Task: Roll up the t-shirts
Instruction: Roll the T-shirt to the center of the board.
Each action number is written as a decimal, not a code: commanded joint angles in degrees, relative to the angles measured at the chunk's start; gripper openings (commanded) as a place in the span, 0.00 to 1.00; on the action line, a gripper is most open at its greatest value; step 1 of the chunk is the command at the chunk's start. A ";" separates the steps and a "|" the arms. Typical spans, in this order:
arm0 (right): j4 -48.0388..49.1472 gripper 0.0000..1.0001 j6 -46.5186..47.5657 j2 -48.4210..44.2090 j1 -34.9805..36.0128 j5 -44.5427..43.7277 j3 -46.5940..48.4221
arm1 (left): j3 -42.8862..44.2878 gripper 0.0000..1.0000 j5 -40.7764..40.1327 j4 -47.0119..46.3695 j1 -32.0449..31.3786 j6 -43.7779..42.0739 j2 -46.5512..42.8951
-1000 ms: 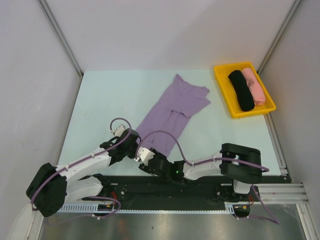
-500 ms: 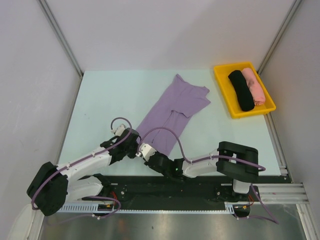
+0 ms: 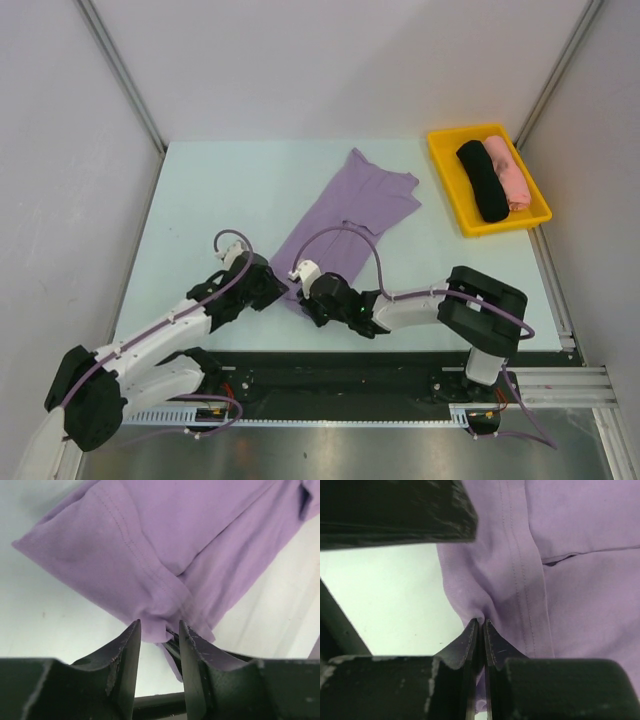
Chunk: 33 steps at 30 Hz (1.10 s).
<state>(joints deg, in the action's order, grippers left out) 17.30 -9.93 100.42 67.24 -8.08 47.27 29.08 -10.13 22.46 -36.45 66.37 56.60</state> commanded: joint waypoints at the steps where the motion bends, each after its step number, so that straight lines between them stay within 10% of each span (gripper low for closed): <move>1: -1.91 0.10 -5.17 -2.33 -4.22 10.35 1.16 | 2.21 0.39 -1.99 2.32 0.41 -3.09 -4.55; 11: -2.01 0.10 -13.18 -1.37 -13.54 25.73 1.16 | -3.76 0.09 -0.68 -0.82 0.24 -2.74 -10.02; 33: -3.68 0.11 -16.70 0.83 -18.20 30.49 1.34 | -2.01 0.10 -1.74 -13.93 2.17 -4.32 4.66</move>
<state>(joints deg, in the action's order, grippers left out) 14.79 -26.06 100.73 49.65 21.93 47.29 24.77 -11.38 12.36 -35.68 63.86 60.05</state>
